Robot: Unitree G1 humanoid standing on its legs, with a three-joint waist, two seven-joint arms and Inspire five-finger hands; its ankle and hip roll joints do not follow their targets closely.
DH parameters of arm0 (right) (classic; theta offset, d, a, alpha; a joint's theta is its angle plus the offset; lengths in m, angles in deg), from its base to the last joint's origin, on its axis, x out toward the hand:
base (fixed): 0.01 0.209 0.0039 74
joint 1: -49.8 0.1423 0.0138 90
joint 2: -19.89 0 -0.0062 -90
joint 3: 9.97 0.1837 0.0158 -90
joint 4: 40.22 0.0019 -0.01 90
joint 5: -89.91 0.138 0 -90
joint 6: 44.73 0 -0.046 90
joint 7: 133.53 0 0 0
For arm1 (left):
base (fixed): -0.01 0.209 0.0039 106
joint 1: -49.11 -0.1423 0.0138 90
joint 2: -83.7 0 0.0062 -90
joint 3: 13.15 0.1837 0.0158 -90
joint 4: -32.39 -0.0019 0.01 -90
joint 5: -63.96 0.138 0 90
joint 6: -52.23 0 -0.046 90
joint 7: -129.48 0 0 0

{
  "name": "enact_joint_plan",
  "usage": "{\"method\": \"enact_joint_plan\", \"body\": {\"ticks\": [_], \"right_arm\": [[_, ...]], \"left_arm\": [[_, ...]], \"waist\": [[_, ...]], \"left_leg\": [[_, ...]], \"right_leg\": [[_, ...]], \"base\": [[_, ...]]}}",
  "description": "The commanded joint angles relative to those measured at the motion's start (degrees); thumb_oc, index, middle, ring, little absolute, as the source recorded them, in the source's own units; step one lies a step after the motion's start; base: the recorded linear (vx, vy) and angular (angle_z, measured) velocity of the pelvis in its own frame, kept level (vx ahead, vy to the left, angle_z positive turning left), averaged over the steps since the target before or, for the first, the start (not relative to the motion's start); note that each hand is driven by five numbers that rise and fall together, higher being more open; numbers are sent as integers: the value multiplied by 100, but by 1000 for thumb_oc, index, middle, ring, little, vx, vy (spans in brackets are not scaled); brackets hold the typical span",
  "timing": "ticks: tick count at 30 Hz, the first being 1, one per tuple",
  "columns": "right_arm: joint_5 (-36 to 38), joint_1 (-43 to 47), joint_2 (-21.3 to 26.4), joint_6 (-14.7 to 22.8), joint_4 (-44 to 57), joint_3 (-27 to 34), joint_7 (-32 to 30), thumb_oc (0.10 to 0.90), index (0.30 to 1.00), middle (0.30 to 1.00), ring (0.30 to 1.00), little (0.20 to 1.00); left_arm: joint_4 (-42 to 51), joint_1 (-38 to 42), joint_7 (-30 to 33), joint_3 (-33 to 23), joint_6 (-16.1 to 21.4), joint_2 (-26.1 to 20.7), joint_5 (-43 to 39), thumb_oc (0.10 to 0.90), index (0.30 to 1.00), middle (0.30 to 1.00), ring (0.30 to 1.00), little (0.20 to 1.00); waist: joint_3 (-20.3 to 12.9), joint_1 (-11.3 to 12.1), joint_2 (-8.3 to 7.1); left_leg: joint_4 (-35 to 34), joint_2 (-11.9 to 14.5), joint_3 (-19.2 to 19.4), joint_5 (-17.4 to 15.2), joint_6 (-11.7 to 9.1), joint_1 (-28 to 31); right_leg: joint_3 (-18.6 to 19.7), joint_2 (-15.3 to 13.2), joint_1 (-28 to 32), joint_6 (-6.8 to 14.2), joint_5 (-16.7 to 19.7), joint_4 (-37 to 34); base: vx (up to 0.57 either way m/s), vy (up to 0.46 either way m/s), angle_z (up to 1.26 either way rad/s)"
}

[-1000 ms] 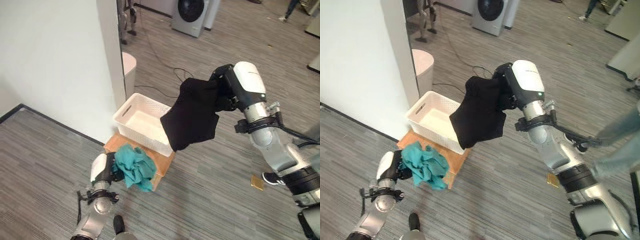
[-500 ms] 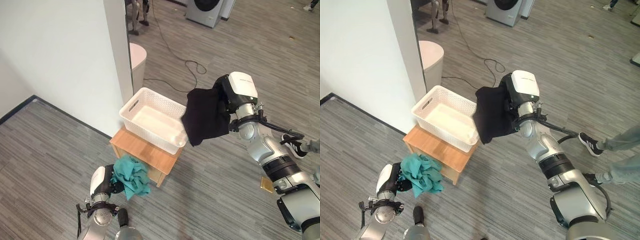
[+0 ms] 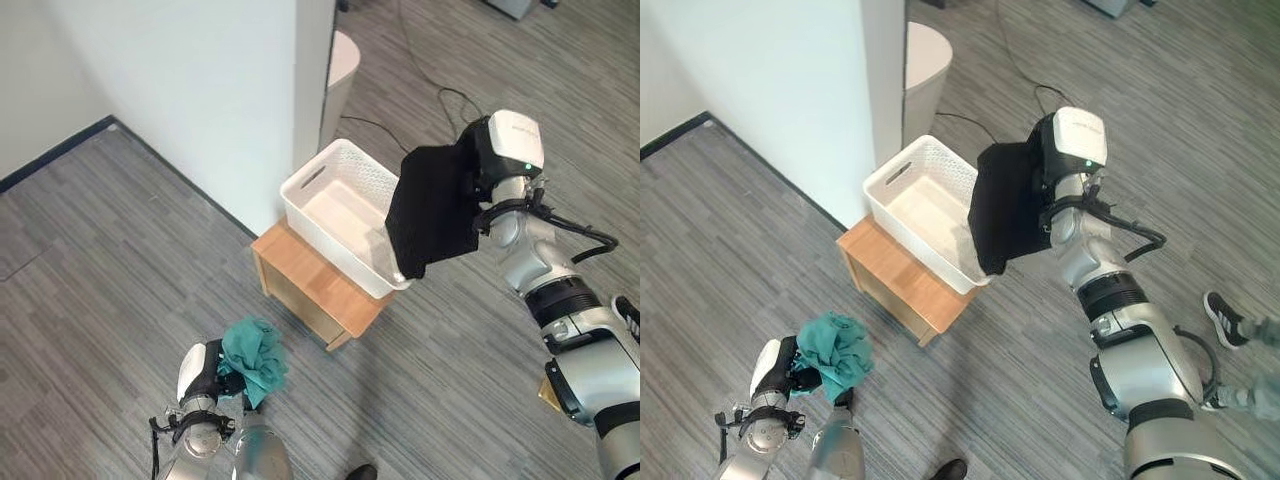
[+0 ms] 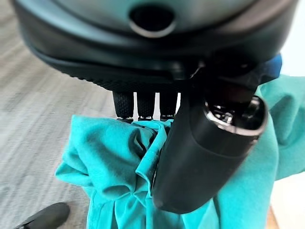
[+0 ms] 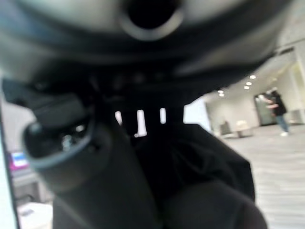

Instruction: Pick up bed clothes into laundry basket.

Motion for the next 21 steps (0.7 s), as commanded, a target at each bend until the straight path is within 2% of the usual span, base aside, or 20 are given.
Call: {"method": "enact_joint_plan", "body": {"ticks": [1,8,14,15,16,21], "right_arm": [[75,1415,751,92,13,44,-670,400,300,300,300,300],[67,1499,671,98,-110,-126,-655,400,300,300,300,300],[94,1610,508,89,-463,-315,-572,400,300,300,300,300],[132,1641,447,106,-596,-348,-552,800,900,900,900,900],[216,1699,353,113,-864,-427,-491,800,900,900,900,900],[334,1821,281,204,-984,-574,-457,800,900,900,900,900]], "left_arm": [[426,530,236,385,567,-235,-39,400,300,300,300,300],[345,675,269,438,614,-302,-105,400,300,300,300,300],[318,761,346,451,642,-346,-154,400,300,300,300,300],[309,779,351,460,661,-352,-176,400,300,300,300,300],[274,797,386,462,690,-382,-218,400,300,300,300,300],[201,823,404,426,718,-391,-320,400,300,300,300,300]], "waist": [[-82,343,-239],[55,491,-344],[238,555,-337],[284,570,-333],[351,610,-321],[443,615,-322]], "left_leg": [[-16,182,148,-698,-246,57],[-21,155,52,-701,-248,-120],[-22,149,48,-657,-261,-248],[-21,158,43,-642,-263,-283],[-18,188,51,-606,-281,-344],[-25,235,70,-569,-318,-438]], "right_leg": [[-51,-644,436,712,-269,68],[-106,-653,387,734,-169,73],[-116,-650,302,735,-122,75],[-110,-650,283,736,-110,74],[-123,-657,238,738,-103,72],[-89,-646,115,750,-68,64]], "base": [[4,9,11],[-1,4,9],[-20,-1,2],[-73,-3,-3],[-53,-4,-3],[-45,1,-4]]}}
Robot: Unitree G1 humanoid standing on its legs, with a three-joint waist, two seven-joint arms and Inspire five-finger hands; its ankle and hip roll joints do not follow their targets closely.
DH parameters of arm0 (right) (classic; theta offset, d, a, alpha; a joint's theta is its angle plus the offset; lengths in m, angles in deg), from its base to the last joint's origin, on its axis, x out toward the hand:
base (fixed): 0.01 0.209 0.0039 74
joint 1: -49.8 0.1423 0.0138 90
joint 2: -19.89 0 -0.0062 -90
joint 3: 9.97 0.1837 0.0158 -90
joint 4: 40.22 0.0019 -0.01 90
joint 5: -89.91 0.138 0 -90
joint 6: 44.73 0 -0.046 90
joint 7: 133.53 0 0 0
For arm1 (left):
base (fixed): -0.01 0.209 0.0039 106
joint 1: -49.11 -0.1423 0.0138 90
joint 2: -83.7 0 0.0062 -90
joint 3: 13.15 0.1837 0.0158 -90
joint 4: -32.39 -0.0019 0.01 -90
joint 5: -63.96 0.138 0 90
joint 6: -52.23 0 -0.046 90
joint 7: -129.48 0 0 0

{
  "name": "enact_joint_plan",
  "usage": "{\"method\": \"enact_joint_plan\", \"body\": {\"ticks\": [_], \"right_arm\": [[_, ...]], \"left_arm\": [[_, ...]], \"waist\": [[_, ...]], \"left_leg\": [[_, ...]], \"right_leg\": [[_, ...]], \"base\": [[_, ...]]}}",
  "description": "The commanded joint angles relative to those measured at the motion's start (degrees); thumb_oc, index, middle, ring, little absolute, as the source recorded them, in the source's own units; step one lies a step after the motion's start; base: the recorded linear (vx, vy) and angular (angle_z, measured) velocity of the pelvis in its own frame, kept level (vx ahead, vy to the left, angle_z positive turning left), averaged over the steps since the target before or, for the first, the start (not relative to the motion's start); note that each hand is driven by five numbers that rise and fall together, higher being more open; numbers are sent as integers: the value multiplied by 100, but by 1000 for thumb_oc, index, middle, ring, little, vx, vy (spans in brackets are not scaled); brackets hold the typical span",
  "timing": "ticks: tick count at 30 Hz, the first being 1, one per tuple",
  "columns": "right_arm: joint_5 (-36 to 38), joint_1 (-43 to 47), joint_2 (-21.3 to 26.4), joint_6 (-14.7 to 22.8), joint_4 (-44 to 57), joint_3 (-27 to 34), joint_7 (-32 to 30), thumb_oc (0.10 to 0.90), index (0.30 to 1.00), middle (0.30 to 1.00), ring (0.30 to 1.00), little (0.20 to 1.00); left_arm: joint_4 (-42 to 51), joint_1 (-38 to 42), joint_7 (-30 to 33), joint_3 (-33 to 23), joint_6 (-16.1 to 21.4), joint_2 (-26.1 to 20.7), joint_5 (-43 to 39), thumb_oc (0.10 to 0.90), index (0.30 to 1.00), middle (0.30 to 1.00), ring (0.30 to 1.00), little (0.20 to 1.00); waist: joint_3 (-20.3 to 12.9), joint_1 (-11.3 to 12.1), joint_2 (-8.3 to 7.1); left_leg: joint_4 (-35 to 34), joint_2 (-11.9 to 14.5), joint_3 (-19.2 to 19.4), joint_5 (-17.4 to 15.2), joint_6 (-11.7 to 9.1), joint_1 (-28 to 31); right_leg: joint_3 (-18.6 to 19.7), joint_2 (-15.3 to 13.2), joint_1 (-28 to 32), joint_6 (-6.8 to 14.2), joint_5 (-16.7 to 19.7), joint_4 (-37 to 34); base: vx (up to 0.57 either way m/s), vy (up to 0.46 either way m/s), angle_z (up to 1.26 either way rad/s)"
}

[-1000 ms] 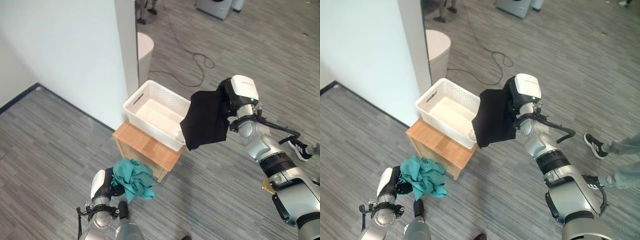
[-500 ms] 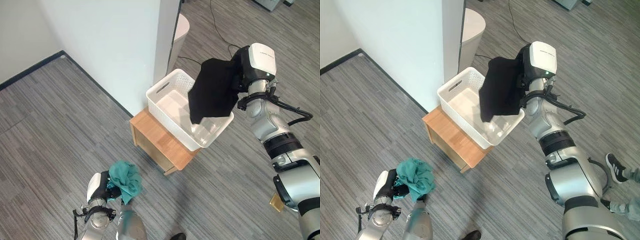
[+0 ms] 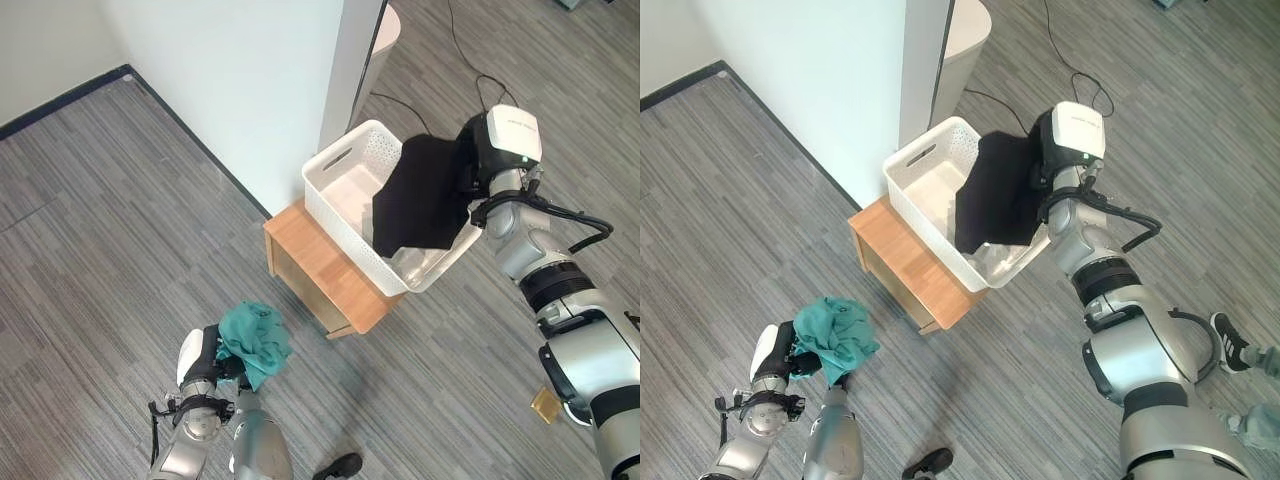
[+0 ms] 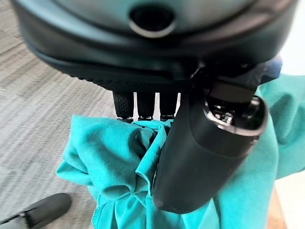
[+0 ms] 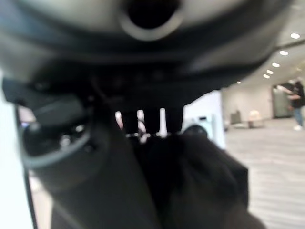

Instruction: Pick up bed clothes into laundry basket.

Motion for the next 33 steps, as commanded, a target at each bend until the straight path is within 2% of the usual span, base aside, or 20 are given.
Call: {"method": "enact_joint_plan", "body": {"ticks": [1,10,12,13,14,15,16,17,18,19,20,21,22,23,24,25,26,29,31,33], "right_arm": [[166,1420,437,173,216,8,-481,800,900,900,900,900],[337,999,640,498,2207,497,-806,800,900,900,900,900],[598,356,700,819,3497,1058,-934,800,900,900,900,900],[927,-475,580,1160,4485,1540,-883,800,900,900,900,900],[930,-680,574,1129,4660,1672,-830,800,900,900,900,900],[1707,-1895,205,1666,5546,2099,-472,800,900,900,900,900],[1726,-2067,182,1643,5669,2202,-416,800,900,900,900,900],[2143,-2732,3,1871,5968,2253,-9,800,900,900,900,900],[2535,-3982,202,2070,6649,2229,1028,800,900,900,900,900],[2535,-3982,202,2070,6649,2229,1028,800,900,900,900,900],[2597,-4655,368,2139,6823,2208,1576,800,900,900,900,900],[2608,-5266,487,2151,6806,2048,2020,800,900,900,900,900],[2221,-6298,489,2009,6247,1560,2624,800,900,900,900,900],[2186,-6309,475,2025,6227,1542,2624,800,900,900,900,900],[1686,-6569,521,1985,5887,1392,2693,800,900,900,900,900],[725,-6839,375,1864,4907,1061,2527,800,900,900,900,900],[424,-6912,279,1817,4459,955,2373,800,900,900,900,900],[182,-7130,-92,1662,3409,914,2109,800,900,900,900,900],[112,-7178,-222,1664,3209,877,2072,800,900,900,900,900],[516,-7396,-379,1625,2959,1146,2070,800,900,900,900,900]], "left_arm": [[377,389,334,374,526,-234,-124,400,300,300,300,300],[212,476,379,248,476,-207,-25,400,300,300,300,300],[216,425,419,85,413,-135,56,400,300,300,300,300],[236,417,488,-107,362,-43,68,400,300,300,300,300],[250,370,483,-86,354,-85,76,400,300,300,300,300],[293,352,580,-317,292,16,121,400,300,300,300,300],[309,295,577,-280,286,-28,125,400,300,300,300,300],[337,273,592,-432,268,14,164,400,300,300,300,300],[515,65,573,-758,223,-67,346,400,300,300,300,300],[515,65,573,-758,223,-67,346,400,300,300,300,300],[616,-48,508,-986,242,-107,502,400,300,300,300,300],[644,-88,541,-1164,268,-173,632,400,300,300,300,300],[542,-36,688,-1440,188,-353,856,400,300,300,300,300],[532,-54,694,-1437,190,-350,864,400,300,300,300,300],[438,-2,764,-1568,146,-463,936,400,300,300,300,300],[289,136,1033,-1745,97,-719,976,400,300,300,300,300],[290,233,1206,-1829,24,-944,1056,400,300,300,300,300],[450,438,1544,-2106,-197,-1454,1348,400,300,300,300,300],[615,447,1644,-2252,-282,-1567,1476,400,300,300,300,300],[671,547,1860,-2504,-407,-1724,1644,400,300,300,300,300]], "waist": [[156,359,-90],[-22,241,-49],[-162,75,-30],[-231,-108,-14],[-262,-90,-51],[-300,-292,-45],[-366,-284,-82],[-360,-361,-67],[-467,-487,-105],[-467,-487,-105],[-493,-543,-87],[-479,-572,-57],[-525,-687,45],[-542,-691,47],[-549,-732,112],[-598,-807,249],[-613,-853,300],[-635,-954,409],[-644,-967,421],[-693,-1105,482]], "left_leg": [[-144,51,275,-584,-289,-18],[-144,23,319,-653,-252,127],[-144,-29,365,-720,-201,291],[-144,-69,386,-771,-168,396],[-144,-76,378,-777,-165,407],[-144,-123,510,-703,-73,460],[-144,-109,405,-826,-124,498],[-144,-135,524,-728,-60,522],[-144,-155,482,-869,-74,658],[-144,-155,482,-869,-74,658],[-144,-174,496,-888,-68,717],[-144,-197,607,-784,-19,720],[-144,-183,556,-907,-75,831],[-144,-181,557,-910,-77,839],[-144,-195,568,-911,-77,859],[-144,-200,586,-896,-84,904],[-144,-193,603,-884,-93,935],[-141,-173,639,-868,-121,1026],[-139,-152,653,-870,-132,1065],[-134,-148,710,-878,-151,1181]], "right_leg": [[1,-833,345,773,-61,62],[71,-895,421,767,-66,61],[86,-930,524,763,-54,64],[133,-937,574,760,-39,70],[122,-940,595,763,-40,68],[42,-995,603,727,65,95],[147,-961,661,767,-20,75],[47,-996,643,727,62,103],[162,-979,752,766,-13,90],[162,-979,752,766,-13,90],[154,-981,786,768,-16,95],[27,-1027,760,733,43,125],[151,-1002,834,762,-65,102],[152,-1000,841,762,-67,102],[165,-1015,843,761,-77,101],[175,-1026,867,757,-118,99],[190,-1018,869,758,-147,95],[285,-1003,870,757,-216,87],[317,-1002,882,753,-246,83],[406,-994,897,751,-297,75]], "base": [[-37,-2,-3],[5,2,0],[90,17,4],[79,7,10],[35,5,15],[49,-15,9],[10,-13,12],[112,-69,14],[49,-48,11],[103,-68,-7],[-34,-11,-24],[21,-45,-30],[6,-29,-21],[55,-38,-12],[-6,-4,-19],[-12,-12,-21],[-24,-22,-15],[-15,-20,-2],[-11,-26,-19],[4,-52,-26]]}}
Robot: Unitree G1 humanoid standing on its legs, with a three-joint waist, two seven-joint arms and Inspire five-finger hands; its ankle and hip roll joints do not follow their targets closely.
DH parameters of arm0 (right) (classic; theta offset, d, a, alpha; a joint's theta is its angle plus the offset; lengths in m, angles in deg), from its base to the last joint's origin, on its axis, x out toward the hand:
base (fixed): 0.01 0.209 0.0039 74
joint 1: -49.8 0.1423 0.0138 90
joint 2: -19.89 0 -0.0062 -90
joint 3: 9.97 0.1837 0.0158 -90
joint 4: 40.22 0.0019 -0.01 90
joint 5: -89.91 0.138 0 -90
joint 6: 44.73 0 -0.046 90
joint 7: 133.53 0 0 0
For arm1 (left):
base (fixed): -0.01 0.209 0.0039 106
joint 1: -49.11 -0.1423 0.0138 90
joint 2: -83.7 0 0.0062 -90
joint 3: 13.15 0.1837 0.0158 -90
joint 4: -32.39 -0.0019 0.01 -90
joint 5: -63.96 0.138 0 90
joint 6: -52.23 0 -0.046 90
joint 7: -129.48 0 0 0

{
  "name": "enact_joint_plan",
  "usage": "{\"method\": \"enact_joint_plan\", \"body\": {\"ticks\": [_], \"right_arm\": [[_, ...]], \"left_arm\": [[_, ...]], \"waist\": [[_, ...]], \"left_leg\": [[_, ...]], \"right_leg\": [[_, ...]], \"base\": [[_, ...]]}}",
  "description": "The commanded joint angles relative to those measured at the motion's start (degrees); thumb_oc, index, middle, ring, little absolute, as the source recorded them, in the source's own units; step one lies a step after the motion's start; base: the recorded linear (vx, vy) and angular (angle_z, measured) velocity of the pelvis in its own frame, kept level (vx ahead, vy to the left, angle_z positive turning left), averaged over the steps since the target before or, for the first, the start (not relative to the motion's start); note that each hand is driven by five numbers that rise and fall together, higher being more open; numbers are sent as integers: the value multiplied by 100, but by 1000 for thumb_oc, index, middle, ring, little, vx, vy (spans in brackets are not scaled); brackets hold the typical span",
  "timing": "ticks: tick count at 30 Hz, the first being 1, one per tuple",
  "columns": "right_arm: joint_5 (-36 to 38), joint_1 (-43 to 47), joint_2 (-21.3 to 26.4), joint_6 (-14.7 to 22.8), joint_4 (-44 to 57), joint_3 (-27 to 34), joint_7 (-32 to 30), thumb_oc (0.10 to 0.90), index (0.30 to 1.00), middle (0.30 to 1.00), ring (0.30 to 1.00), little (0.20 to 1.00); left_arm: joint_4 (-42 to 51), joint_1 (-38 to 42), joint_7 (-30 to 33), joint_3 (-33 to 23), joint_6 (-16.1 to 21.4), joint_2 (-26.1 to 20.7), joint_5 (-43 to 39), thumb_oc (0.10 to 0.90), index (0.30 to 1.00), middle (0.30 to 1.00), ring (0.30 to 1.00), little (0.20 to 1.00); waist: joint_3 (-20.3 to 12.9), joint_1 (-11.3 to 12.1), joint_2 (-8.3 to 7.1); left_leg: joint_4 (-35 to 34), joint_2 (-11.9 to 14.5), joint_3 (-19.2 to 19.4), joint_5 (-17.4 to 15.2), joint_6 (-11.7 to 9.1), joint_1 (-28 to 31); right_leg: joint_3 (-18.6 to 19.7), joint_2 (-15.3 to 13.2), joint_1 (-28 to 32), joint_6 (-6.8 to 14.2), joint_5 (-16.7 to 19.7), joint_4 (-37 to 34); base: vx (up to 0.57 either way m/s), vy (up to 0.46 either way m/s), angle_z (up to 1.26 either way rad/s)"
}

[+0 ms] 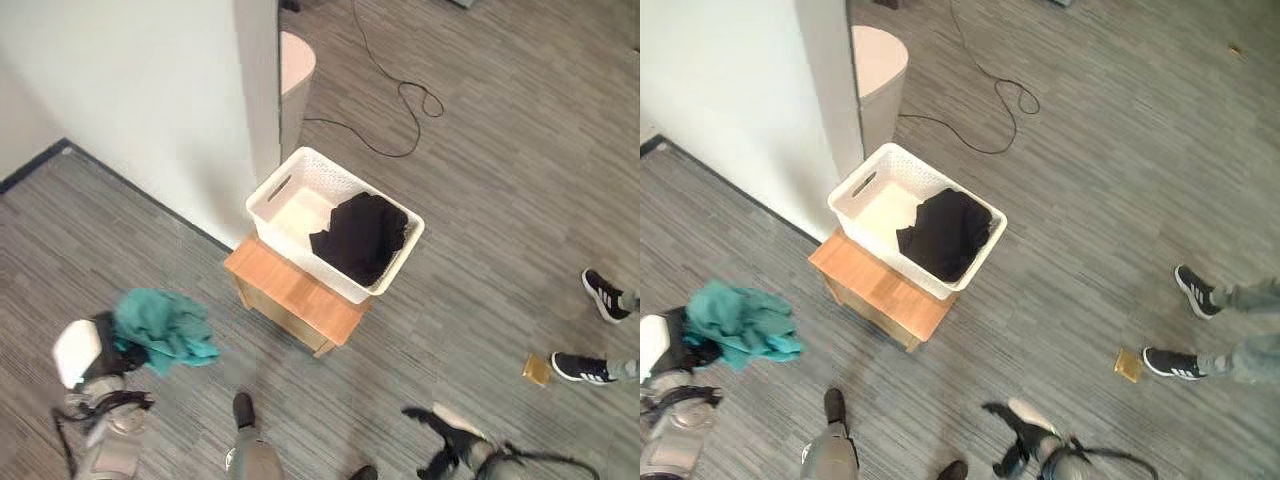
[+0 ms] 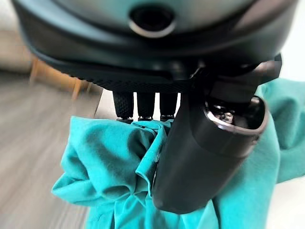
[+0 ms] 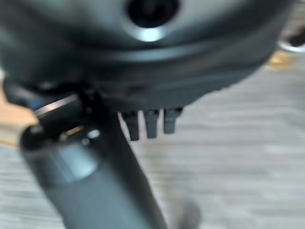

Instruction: Pick up bed clothes into laundry basket.

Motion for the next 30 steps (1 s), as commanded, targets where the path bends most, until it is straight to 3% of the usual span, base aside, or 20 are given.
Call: {"method": "enact_joint_plan", "body": {"ticks": [1,2,3,6,7,9,15,16,23,30], "right_arm": [[691,184,-244,350,105,573,-431,800,900,900,900,900],[718,196,-246,362,82,580,-432,800,900,900,900,900],[994,449,-540,221,-275,806,-645,800,900,900,900,900],[822,573,-999,125,-974,492,-802,800,900,900,900,900],[774,612,-1213,32,-1592,527,-947,800,900,900,900,900],[730,598,-1424,-76,-2334,585,-1093,800,900,900,900,900],[350,161,-1626,-222,-3244,616,-1119,800,900,900,900,900],[233,-17,-1569,-250,-3417,642,-1110,800,900,900,900,900],[315,-132,-1528,-245,-3533,763,-1163,800,900,900,900,900],[607,13,-1461,-218,-3468,657,-1142,800,900,900,900,900]], "left_arm": [[539,658,788,-325,205,-734,434,400,300,300,300,300],[552,661,783,-318,207,-738,429,400,300,300,300,300],[910,616,689,-280,411,-595,331,400,300,300,300,300],[1215,654,664,-76,685,-246,117,400,300,300,300,300],[1355,971,594,221,801,-124,30,400,300,300,300,300],[1734,1319,428,630,907,-87,77,400,300,300,300,300],[2368,2204,-140,1604,1024,239,173,400,300,300,300,300],[2330,2623,-288,1903,979,329,260,400,300,300,300,300],[1751,3737,-383,2498,783,309,600,400,300,300,300,300],[36,5150,-273,3061,299,-65,959,400,300,300,300,300]], "waist": [[-470,-81,201],[-444,-54,206],[-490,-45,256],[-492,-46,321],[-557,-148,384],[-556,-227,464],[-615,-551,563],[-643,-719,579],[-659,-1008,626],[-703,-1327,601]], "left_leg": [[-149,187,-120,-572,-277,246],[-159,183,-7,-457,-235,221],[-145,203,-125,-565,-278,277],[-158,201,-20,-447,-218,303],[-138,222,-94,-538,-259,364],[-159,230,4,-421,-220,347],[-159,248,36,-447,-232,410],[-159,256,88,-463,-235,455],[-160,273,191,-498,-243,530],[-160,275,360,-544,-247,591]], "right_leg": [[241,-580,236,737,-459,69],[124,-595,197,695,-379,77],[257,-564,259,714,-503,63],[192,-544,243,650,-481,50],[364,-523,267,678,-587,45],[255,-523,233,641,-505,21],[297,-507,245,670,-514,17],[331,-505,235,678,-509,17],[419,-499,191,680,-489,17],[502,-523,67,714,-367,24]], "base": [[-54,-40,-18],[-6,-59,-14],[4,-51,-9],[8,-24,-3],[11,-3,8],[-28,-1,4],[7,2,-5],[32,12,-8],[25,12,-10],[36,25,-7]]}}
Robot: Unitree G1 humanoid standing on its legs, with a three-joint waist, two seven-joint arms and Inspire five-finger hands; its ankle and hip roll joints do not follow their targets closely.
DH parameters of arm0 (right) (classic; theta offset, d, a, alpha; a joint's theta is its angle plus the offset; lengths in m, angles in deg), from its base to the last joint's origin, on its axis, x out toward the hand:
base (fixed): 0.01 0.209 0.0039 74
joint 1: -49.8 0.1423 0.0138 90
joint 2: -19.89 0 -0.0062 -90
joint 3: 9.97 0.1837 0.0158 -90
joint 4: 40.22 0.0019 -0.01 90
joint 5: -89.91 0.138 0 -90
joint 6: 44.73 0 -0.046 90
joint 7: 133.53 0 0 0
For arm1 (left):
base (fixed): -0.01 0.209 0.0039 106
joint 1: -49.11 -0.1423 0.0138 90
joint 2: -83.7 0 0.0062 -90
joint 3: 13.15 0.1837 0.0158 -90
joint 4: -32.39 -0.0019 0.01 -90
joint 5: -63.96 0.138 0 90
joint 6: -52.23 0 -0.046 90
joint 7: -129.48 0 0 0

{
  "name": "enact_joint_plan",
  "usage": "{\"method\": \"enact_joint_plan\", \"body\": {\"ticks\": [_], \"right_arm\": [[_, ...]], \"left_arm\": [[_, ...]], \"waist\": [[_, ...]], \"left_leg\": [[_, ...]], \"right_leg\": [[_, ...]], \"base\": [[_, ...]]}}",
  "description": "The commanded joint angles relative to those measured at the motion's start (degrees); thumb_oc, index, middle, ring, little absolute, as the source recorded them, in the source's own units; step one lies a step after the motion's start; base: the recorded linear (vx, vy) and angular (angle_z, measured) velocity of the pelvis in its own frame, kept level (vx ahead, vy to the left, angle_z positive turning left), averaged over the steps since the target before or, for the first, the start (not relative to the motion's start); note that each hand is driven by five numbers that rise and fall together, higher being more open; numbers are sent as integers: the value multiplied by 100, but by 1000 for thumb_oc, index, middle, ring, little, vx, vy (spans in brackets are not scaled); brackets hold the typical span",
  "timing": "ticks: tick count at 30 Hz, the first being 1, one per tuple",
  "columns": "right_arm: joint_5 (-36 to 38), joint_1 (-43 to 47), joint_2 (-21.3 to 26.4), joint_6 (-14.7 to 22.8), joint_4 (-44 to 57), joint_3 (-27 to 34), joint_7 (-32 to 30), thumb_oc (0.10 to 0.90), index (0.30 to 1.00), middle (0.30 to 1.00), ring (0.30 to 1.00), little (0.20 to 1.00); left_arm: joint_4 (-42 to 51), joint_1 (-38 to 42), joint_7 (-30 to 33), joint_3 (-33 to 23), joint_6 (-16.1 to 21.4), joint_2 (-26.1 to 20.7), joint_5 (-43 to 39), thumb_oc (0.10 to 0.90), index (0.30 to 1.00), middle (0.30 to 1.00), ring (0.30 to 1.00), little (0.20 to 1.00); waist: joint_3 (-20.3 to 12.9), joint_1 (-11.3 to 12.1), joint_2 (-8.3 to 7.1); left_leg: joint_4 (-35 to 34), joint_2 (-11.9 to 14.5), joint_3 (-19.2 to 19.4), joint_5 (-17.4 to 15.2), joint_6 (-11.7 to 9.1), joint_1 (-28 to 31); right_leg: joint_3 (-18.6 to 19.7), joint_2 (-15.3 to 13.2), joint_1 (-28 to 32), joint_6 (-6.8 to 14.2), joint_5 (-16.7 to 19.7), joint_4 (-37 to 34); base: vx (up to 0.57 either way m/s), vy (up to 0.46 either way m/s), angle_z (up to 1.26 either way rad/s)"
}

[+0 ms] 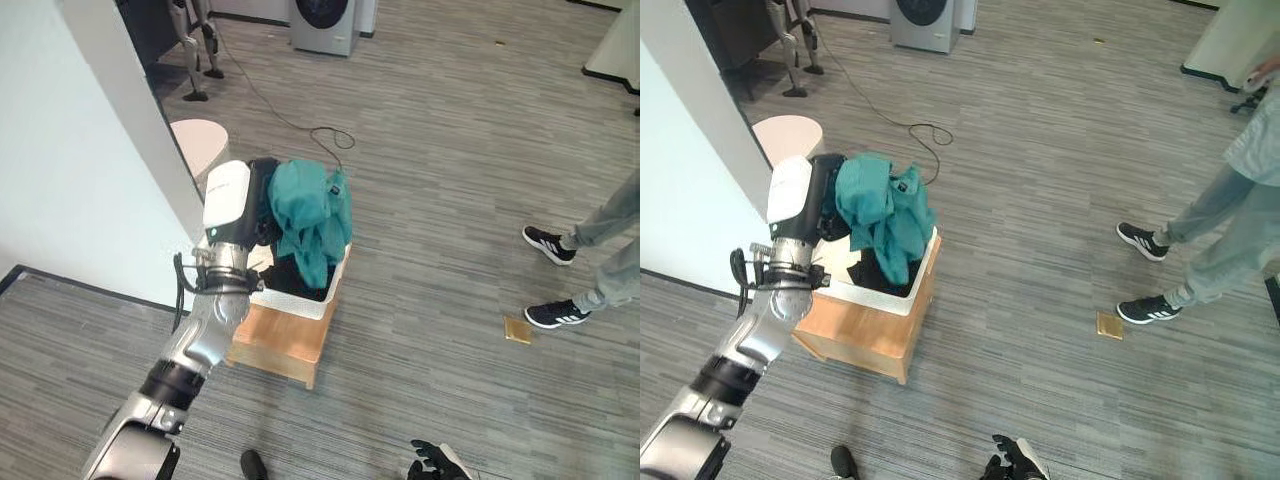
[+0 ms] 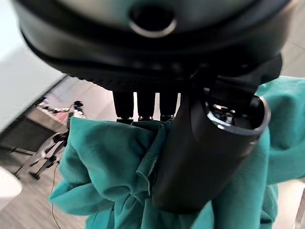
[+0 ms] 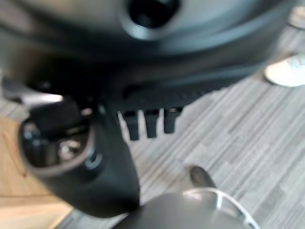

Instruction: Pick up bed clothes into laundry basket.

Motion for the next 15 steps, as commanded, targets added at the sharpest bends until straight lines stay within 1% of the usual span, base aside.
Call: {"method": "enact_joint_plan", "body": {"ticks": [1,2,3,5,11,15], "right_arm": [[25,-665,449,-265,-385,-187,2,800,900,900,900,900],[107,-604,431,-261,-408,-190,7,800,900,900,900,900],[157,-573,413,-272,-423,-203,9,800,900,900,900,900],[246,-572,359,-268,-464,-230,11,800,900,900,900,900],[290,-691,265,-264,-597,-235,-3,800,900,900,900,900],[353,-639,223,-240,-680,-276,-63,800,900,900,900,900]], "left_arm": [[-858,1605,384,-67,-122,-358,438,400,300,300,300,300],[-1100,1765,414,9,-168,-412,485,400,300,300,300,300],[-1305,1842,396,88,-234,-447,578,400,300,300,300,300],[-1775,2050,367,228,-389,-534,800,400,300,300,300,300],[-2340,2149,362,371,-486,-666,928,400,300,300,300,300],[-3120,2231,393,499,-537,-716,942,400,300,300,300,300]], "waist": [[-56,4,154],[-25,-15,125],[-39,-48,116],[-27,-117,69],[30,-193,-52],[78,-278,-149]], "left_leg": [[-1,489,-89,-796,-326,338],[-1,480,53,-690,-283,305],[-1,491,-19,-807,-329,344],[-1,507,80,-814,-328,335],[-1,534,224,-815,-326,304],[0,561,327,-796,-333,245]], "right_leg": [[150,-301,119,487,-180,41],[62,-322,63,463,-68,33],[173,-314,69,499,-144,46],[174,-328,-4,504,-81,50],[139,-354,-106,504,24,52],[131,-374,-221,504,98,53]], "base": [[32,34,-4],[82,37,-4],[22,44,-6],[51,51,-17],[15,38,-10],[-9,45,-11]]}}
